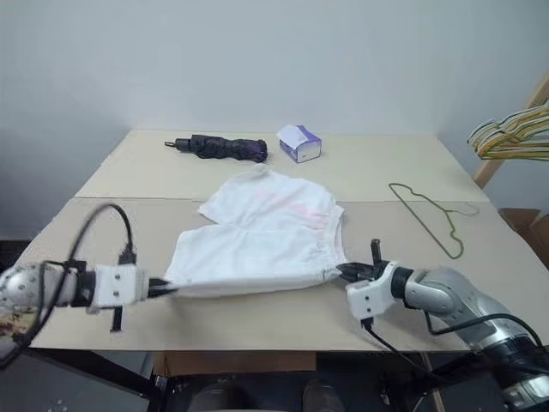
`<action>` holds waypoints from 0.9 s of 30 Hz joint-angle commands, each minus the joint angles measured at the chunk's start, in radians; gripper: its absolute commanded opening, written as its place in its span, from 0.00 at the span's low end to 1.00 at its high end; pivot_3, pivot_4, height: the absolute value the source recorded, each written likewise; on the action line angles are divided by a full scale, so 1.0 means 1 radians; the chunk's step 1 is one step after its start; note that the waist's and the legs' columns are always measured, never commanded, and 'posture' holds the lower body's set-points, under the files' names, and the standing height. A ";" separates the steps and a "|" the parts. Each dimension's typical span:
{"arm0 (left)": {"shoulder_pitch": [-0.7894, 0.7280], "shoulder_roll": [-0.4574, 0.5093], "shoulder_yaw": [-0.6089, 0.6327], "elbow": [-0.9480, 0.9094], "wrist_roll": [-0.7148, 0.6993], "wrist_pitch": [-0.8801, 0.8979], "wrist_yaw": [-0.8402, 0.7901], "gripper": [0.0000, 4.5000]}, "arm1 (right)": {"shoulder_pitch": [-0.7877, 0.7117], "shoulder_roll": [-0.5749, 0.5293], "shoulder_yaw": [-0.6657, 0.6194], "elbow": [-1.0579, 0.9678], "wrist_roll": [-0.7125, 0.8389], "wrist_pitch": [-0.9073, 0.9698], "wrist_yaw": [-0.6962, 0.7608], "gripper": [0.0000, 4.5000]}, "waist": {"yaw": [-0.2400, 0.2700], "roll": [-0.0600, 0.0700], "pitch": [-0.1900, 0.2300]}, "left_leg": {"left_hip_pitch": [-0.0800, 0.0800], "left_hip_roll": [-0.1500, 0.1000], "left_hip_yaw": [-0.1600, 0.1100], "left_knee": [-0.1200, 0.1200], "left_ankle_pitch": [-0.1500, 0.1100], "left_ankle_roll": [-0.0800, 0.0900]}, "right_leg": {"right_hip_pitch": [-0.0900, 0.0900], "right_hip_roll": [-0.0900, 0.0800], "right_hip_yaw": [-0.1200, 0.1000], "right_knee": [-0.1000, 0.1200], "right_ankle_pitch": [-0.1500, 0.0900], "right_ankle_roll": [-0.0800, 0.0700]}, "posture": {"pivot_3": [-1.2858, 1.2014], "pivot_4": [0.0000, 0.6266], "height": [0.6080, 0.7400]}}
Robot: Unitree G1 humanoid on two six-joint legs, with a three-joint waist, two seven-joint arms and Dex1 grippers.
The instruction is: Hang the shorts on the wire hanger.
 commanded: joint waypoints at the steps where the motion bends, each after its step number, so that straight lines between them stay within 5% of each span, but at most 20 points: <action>1: 0.008 0.009 -0.006 -0.067 -0.005 0.014 -0.028 0.00 | 0.020 -0.070 -0.080 -0.053 0.042 0.019 0.064 0.01 | -0.001 0.000 0.000 | 0.000 0.000 0.000 0.000 0.000 0.000 | 0.000 0.000 0.000 0.000 0.000 0.000 | 0.51 0.00 1.00; 9: 0.031 0.013 -0.079 -0.116 0.021 0.035 -0.087 0.00 | 0.055 -0.082 -0.103 -0.046 0.039 -0.007 0.085 0.01 | -0.003 0.000 0.000 | -0.007 0.000 0.002 0.000 0.004 0.007 | -0.005 0.003 0.002 0.001 0.001 -0.003 | 0.50 0.00 1.00; 15: -0.026 -0.032 -0.109 -0.056 0.094 -0.009 -0.045 0.36 | 0.089 -0.104 -0.110 -0.049 0.067 -0.023 0.119 0.42 | 0.003 -0.001 0.000 | -0.006 0.000 0.003 0.000 0.004 0.006 | -0.006 0.002 0.003 0.000 0.001 -0.003 | 0.50 0.00 1.00; 22: -0.050 0.024 -0.046 -0.029 -0.003 0.022 -0.137 0.87 | 0.238 -0.210 -0.272 -0.089 0.337 0.064 0.253 0.97 | 0.001 -0.001 0.000 | -0.006 0.000 0.003 0.000 0.004 0.007 | -0.006 0.002 0.003 0.000 0.001 -0.003 | 0.50 0.00 1.00; 24: -0.070 0.017 -0.013 -0.007 -0.036 0.048 -0.130 1.00 | 0.278 -0.208 -0.369 -0.108 0.438 0.173 0.274 1.00 | -0.002 -0.001 0.000 | -0.006 0.001 0.003 0.000 0.004 0.007 | -0.005 0.003 0.003 0.000 0.001 -0.003 | 0.50 0.00 1.00; 27: -0.176 -0.119 0.028 0.039 -0.109 0.163 0.008 1.00 | 0.235 -0.159 -0.491 -0.132 0.646 0.521 0.266 1.00 | -0.001 0.000 -0.001 | -0.004 0.000 0.002 0.000 0.004 0.006 | -0.004 0.002 0.003 0.000 0.002 -0.002 | 0.50 0.00 1.00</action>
